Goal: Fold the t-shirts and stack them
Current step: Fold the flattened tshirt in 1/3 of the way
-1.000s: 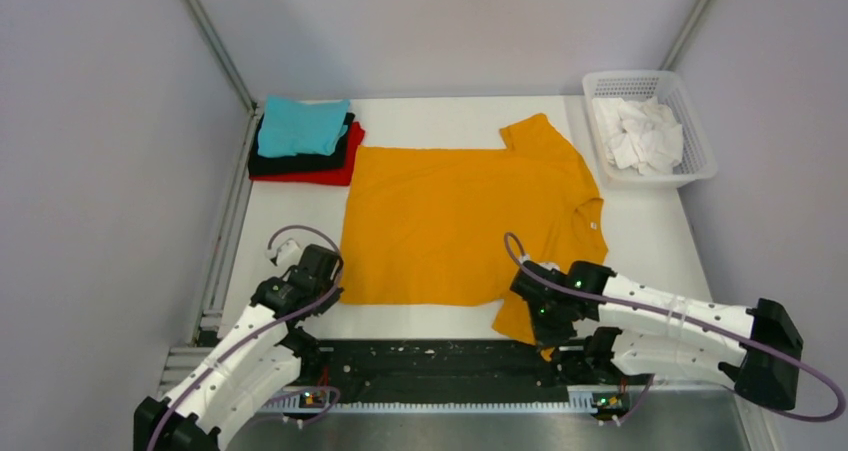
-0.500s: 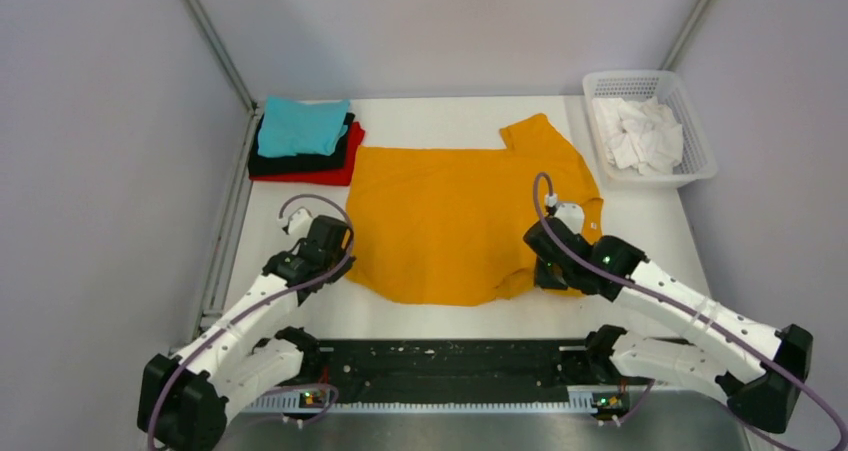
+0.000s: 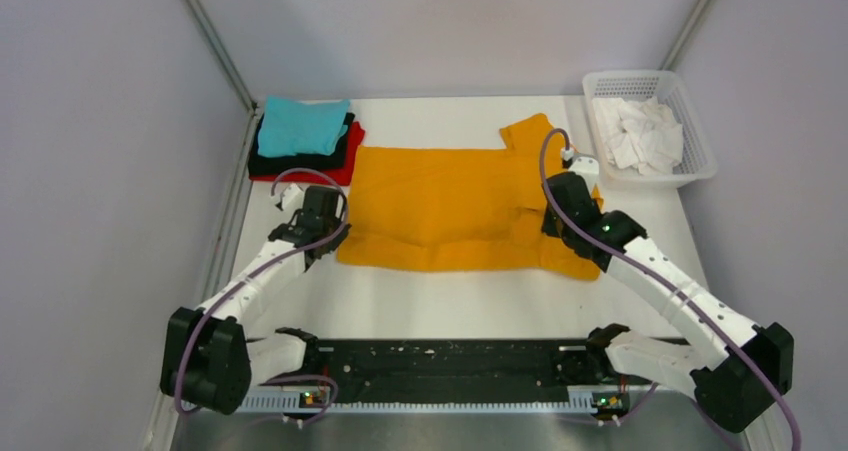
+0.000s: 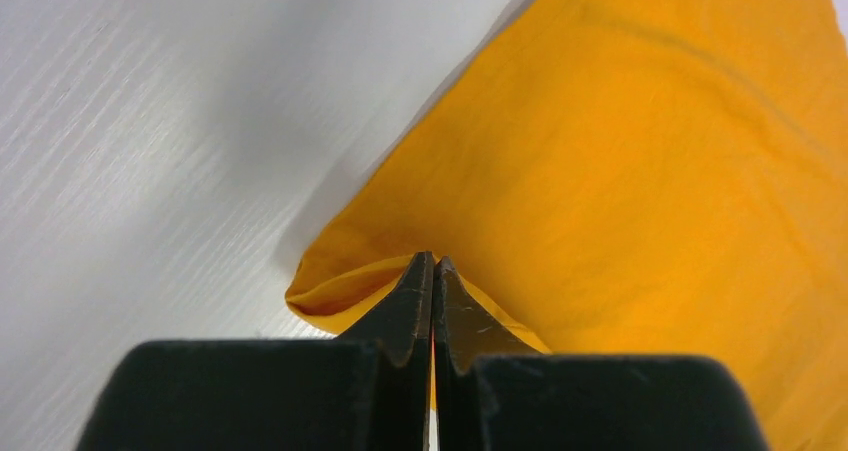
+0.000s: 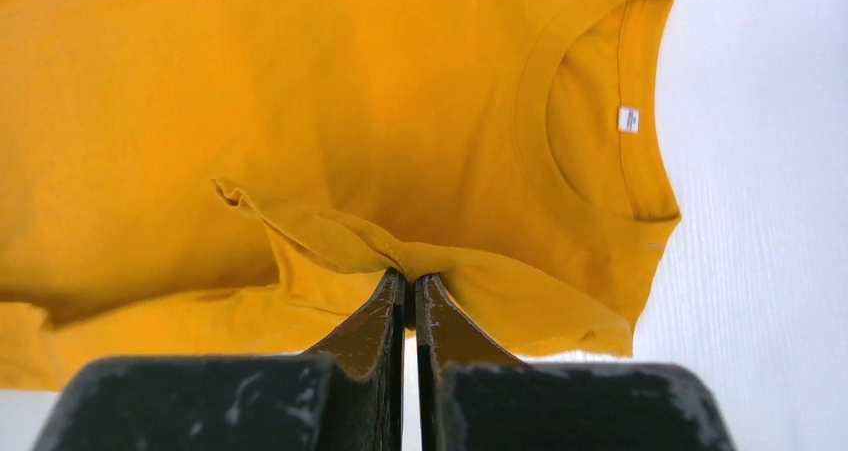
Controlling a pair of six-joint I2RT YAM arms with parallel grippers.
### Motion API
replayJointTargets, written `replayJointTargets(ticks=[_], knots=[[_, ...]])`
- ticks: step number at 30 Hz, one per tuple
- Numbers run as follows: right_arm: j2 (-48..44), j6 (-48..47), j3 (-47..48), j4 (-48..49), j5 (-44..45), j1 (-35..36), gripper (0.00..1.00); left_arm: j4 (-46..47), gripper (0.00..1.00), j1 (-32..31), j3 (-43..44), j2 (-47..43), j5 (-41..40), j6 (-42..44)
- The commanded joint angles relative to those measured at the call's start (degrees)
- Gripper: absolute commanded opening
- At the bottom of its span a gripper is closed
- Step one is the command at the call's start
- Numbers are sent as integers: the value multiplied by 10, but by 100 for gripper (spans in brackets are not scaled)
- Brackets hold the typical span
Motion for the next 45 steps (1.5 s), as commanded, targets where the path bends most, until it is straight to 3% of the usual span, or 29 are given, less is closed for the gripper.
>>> replayJointTargets(ticks=[1,7,17,25,26,28,29,31,36,39,42,45], knots=[[15,-74,24,100,2,-27,0,57,0,9,48,25,-11,8],[55,-155,29,172,-14,-48,0,74,0,23,75,63,-17,19],[125,-211,56,203,-29,-79,0,99,0,29,72,93,-47,17],[231,-310,74,292,-56,-103,0,114,1,33,82,145,-56,17],[254,-321,85,294,-59,-107,0,113,7,33,85,151,-57,17],[313,-343,121,286,-56,-116,1,107,32,34,89,158,-57,15],[340,-349,143,278,-52,-120,9,102,45,34,91,161,-59,14],[392,-352,194,265,-33,-125,42,90,67,35,98,161,-64,14],[450,-291,293,200,24,-125,67,54,96,35,133,131,-70,32],[387,-240,241,201,-14,-124,91,58,99,35,145,119,-6,77],[311,-159,147,213,-90,-124,97,76,99,30,155,141,124,113],[269,-131,40,291,-211,-128,99,119,99,9,161,191,217,129]])
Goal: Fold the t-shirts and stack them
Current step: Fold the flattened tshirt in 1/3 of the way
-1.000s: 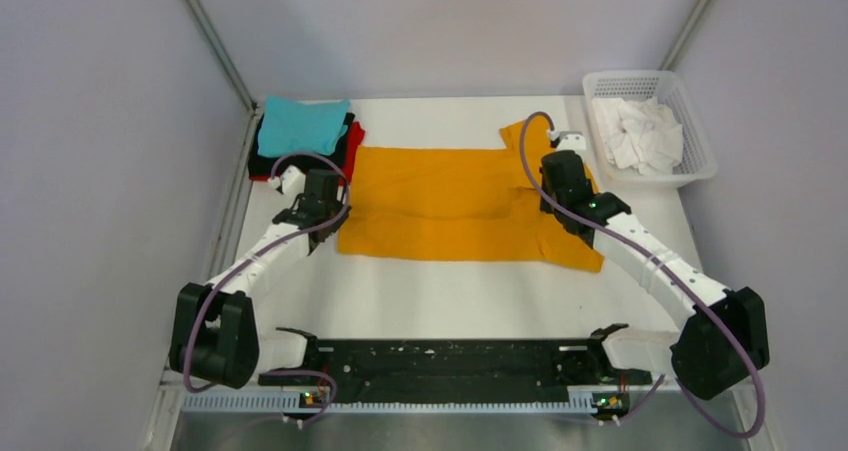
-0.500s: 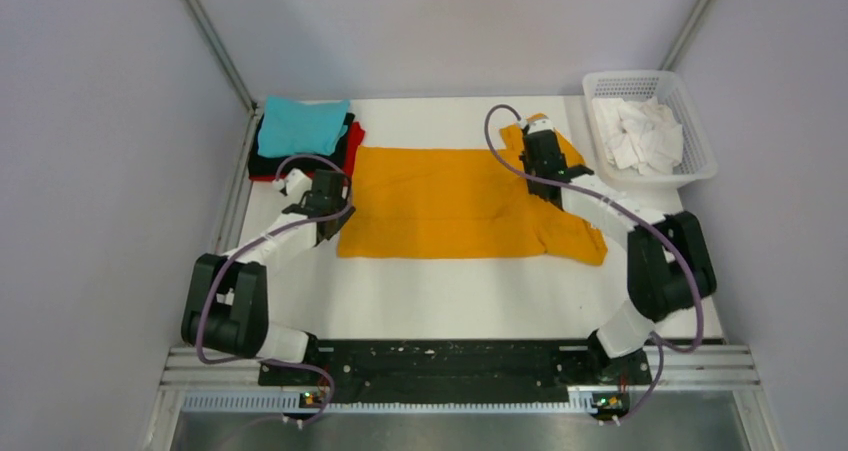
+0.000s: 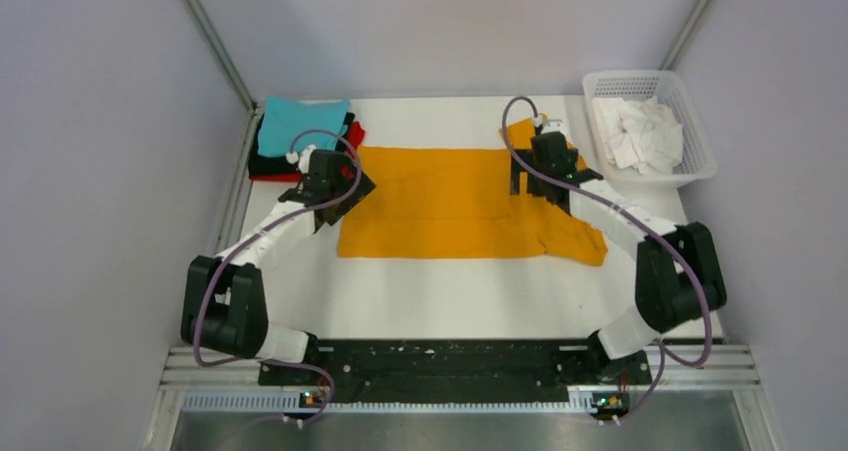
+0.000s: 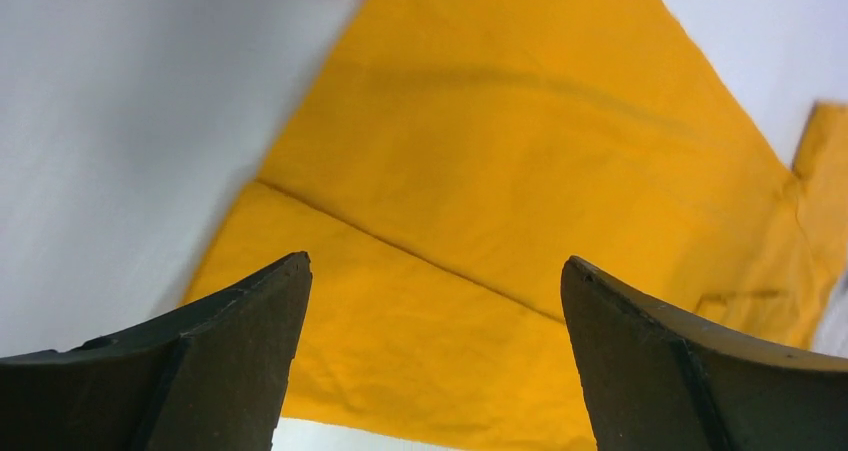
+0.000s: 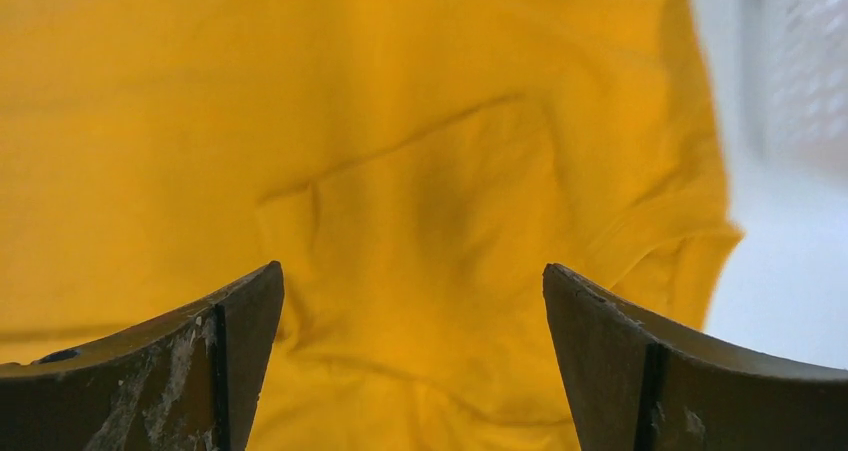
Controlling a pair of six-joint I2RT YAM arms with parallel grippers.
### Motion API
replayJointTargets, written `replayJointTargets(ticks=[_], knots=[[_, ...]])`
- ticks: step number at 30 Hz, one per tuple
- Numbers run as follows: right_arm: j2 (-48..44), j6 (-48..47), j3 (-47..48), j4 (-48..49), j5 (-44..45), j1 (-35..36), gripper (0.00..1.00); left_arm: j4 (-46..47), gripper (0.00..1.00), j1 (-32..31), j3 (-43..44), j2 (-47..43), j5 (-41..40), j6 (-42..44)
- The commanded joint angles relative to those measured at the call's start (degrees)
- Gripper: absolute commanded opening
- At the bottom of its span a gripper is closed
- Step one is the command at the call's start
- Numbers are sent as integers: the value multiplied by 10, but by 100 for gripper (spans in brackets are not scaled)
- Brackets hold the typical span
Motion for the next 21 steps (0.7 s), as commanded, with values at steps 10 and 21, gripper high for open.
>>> replayJointTargets(ticks=[10,21], knots=[[3,157,-171,91,-205,-36,99,32,99,-44,46,200,177,73],[-150,185,-314,-11,-240,-36,98,8,99,-79,-161,49,138,10]])
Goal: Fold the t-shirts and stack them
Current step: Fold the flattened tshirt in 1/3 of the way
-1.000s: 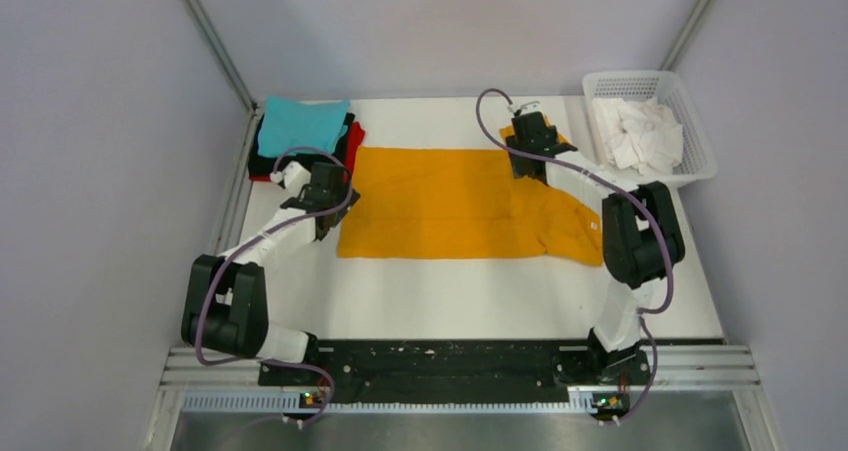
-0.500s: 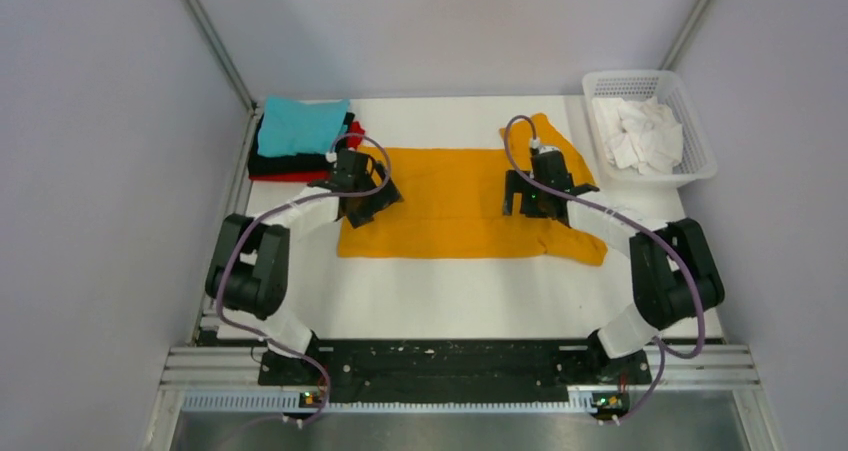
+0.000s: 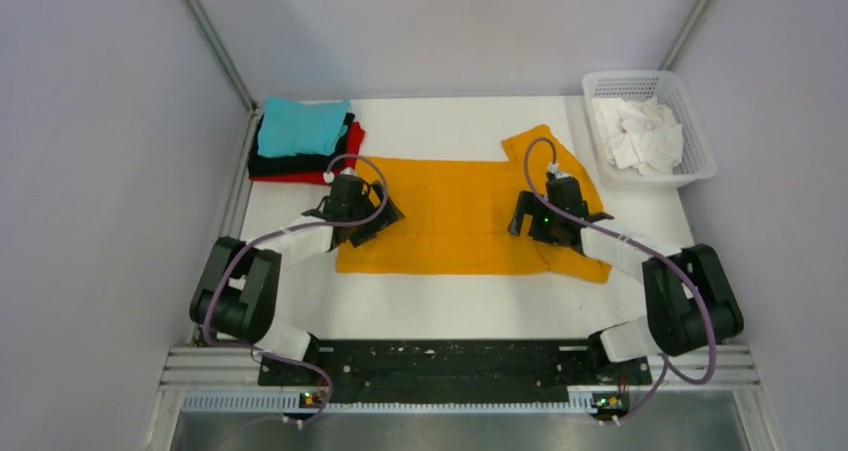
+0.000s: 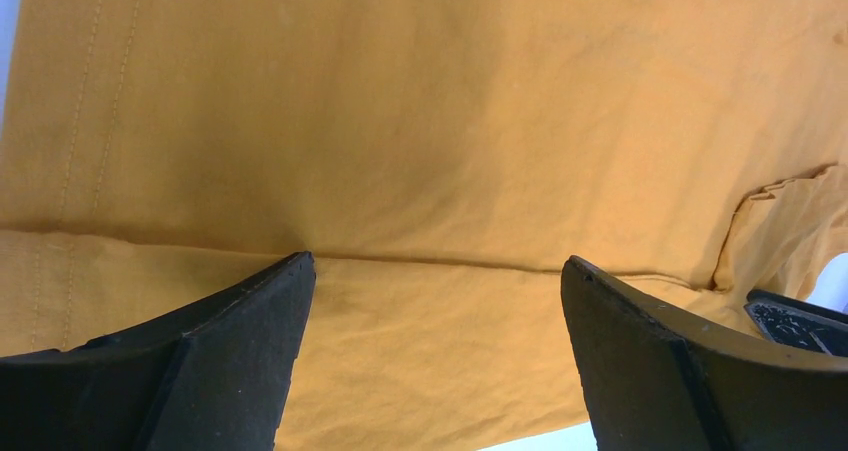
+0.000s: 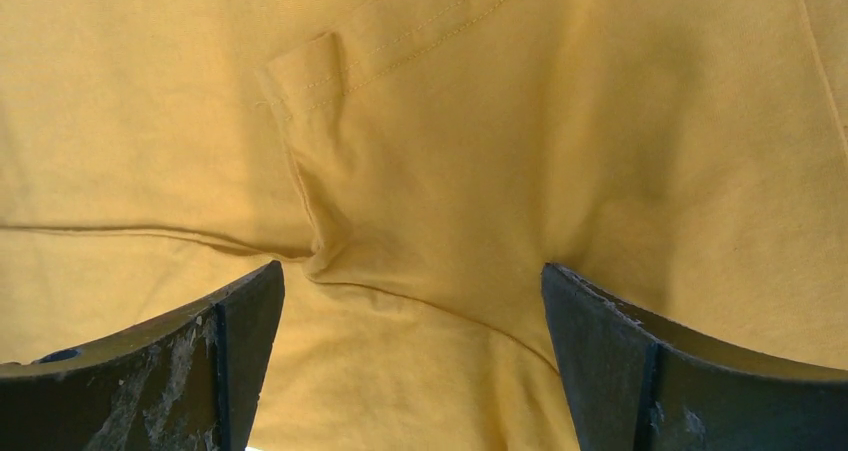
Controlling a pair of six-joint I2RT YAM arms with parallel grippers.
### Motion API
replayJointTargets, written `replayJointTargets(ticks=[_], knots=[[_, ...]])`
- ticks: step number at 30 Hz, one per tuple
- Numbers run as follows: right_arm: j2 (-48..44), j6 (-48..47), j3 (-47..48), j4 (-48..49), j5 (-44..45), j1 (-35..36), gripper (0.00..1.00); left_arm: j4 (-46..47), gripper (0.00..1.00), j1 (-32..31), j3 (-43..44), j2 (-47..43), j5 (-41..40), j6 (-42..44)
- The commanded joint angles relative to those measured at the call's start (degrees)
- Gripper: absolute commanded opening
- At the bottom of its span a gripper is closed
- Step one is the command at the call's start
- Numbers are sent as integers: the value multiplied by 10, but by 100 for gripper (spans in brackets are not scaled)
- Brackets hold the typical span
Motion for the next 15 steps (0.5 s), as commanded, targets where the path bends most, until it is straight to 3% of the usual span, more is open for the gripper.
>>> replayJointTargets(ticks=[1,10,15], knots=[[-88,34,-81,-137,-28,-3,98,-134,99,-34,-107,-68,-34,-41],[-263,75,-182,-196,-76,18,98,-248,99,-128,-211,-232,-107,-177],[-325,132,-190,-232,-64,29,98,-240,99,-141,-249,-311,-105,-201]])
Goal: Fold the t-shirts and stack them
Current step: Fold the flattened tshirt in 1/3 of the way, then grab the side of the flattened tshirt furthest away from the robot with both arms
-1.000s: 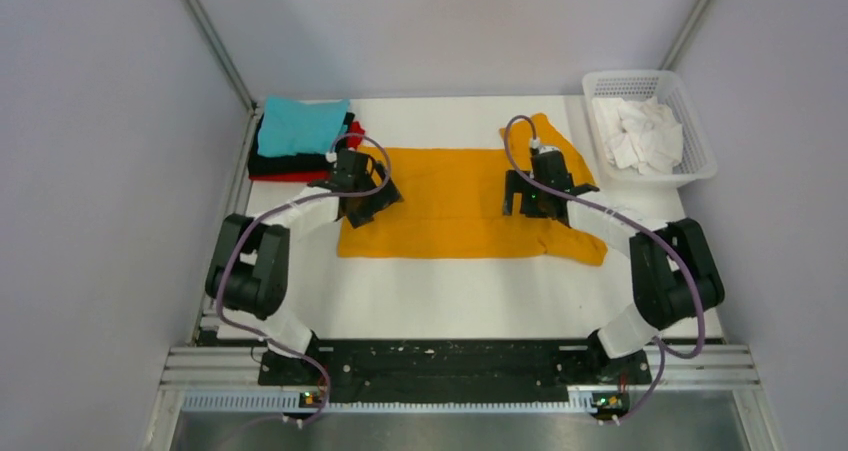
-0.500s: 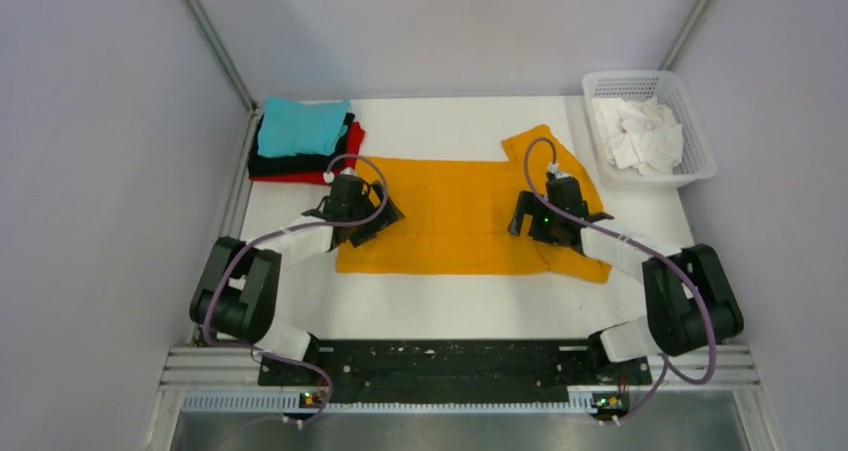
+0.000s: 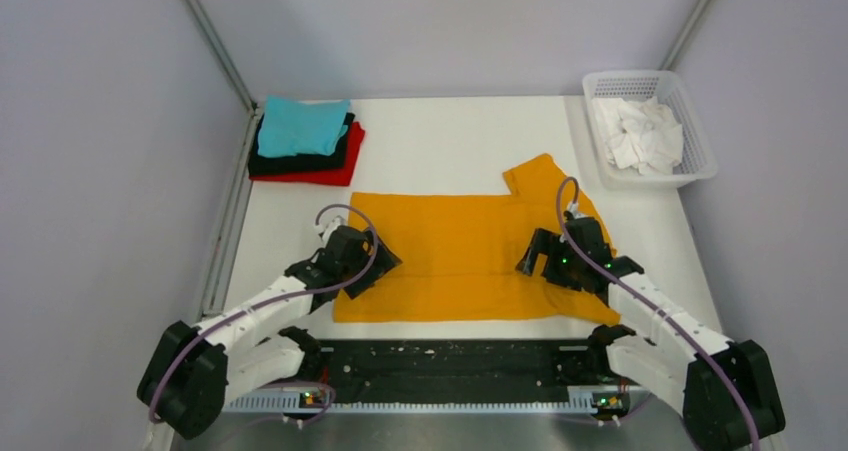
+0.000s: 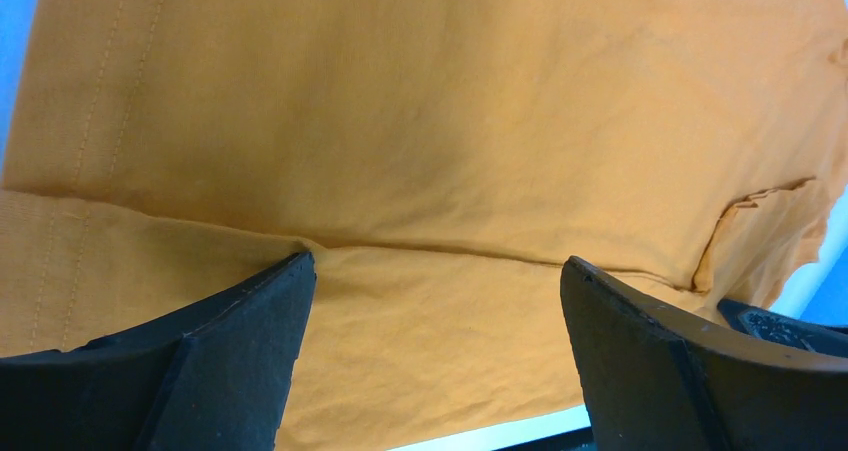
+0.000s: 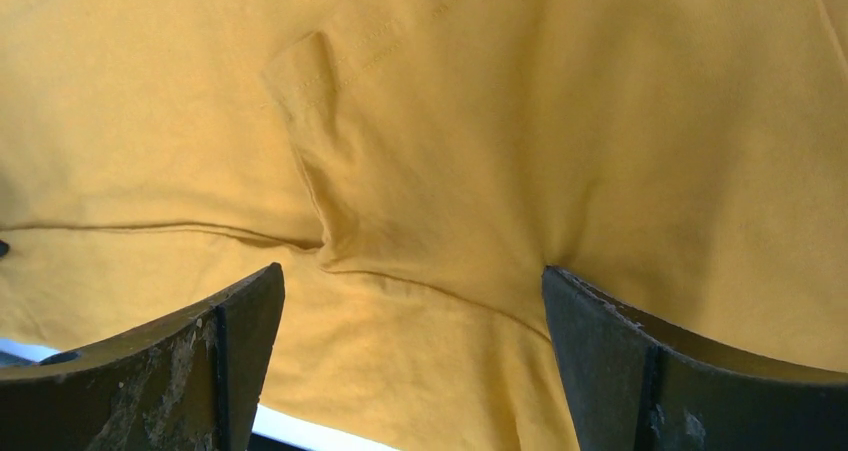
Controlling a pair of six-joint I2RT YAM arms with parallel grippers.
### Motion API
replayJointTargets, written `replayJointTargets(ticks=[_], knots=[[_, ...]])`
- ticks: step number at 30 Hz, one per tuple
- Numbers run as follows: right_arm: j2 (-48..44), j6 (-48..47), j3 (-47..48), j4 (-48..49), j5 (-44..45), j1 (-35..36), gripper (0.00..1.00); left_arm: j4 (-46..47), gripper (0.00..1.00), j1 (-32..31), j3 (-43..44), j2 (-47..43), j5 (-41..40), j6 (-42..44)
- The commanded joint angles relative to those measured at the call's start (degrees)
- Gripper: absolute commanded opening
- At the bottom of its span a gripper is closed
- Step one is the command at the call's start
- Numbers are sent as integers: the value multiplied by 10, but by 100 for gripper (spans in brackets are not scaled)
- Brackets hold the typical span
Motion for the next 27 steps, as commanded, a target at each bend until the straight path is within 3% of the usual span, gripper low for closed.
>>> replayJointTargets(ticks=[1,4,9,15,19,24,27], knots=[[-52,69,-24,-92,-6,15,98,-129,99,-8,-46,-25,-15,-41],[-82,88,-27,-105,7,16,98,-171,99,-14,-33,-29,-18,-52],[-58,71,-8,-104,28,16,98,-192,98,-28,-45,-55,-20,-88],[-64,45,53,-98,39,16,99,-220,99,-30,-17,-110,-45,-79],[-71,13,103,-96,43,16,99,-179,99,-30,37,-110,-67,-27],[-77,2,136,-23,18,16,99,-164,99,-23,145,-54,-182,53],[-81,5,132,25,47,16,99,-149,99,27,203,0,-222,102]])
